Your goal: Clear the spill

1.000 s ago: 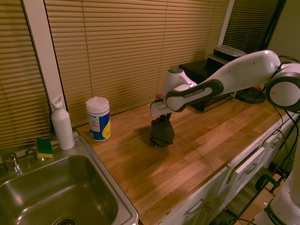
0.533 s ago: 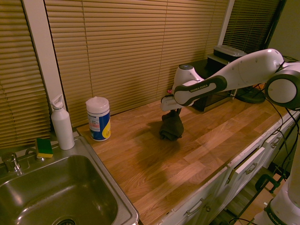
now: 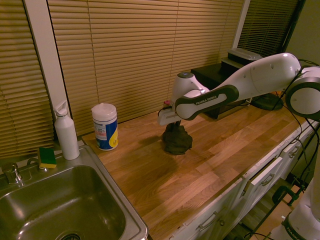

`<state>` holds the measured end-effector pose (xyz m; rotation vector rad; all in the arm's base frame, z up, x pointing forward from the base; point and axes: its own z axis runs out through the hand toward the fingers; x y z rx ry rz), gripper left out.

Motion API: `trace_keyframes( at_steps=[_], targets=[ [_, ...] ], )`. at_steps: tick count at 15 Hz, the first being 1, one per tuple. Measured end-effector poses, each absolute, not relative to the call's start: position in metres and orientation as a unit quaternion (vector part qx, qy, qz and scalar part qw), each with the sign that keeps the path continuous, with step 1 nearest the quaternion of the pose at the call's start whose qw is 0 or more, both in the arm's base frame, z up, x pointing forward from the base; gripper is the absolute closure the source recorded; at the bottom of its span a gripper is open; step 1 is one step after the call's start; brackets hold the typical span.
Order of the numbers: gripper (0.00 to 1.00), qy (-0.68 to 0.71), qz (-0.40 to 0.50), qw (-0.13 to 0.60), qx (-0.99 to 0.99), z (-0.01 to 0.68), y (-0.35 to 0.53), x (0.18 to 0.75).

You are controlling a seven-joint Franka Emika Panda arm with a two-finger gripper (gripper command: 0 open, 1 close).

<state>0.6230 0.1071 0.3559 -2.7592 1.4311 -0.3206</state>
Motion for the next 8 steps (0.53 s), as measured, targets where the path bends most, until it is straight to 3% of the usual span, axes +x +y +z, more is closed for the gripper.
trace_keyframes(
  at_steps=[8],
  targets=[
    [1.0, 0.41, -0.103, 0.009, -0.906, 0.349, 0.228, 0.582]
  ],
)
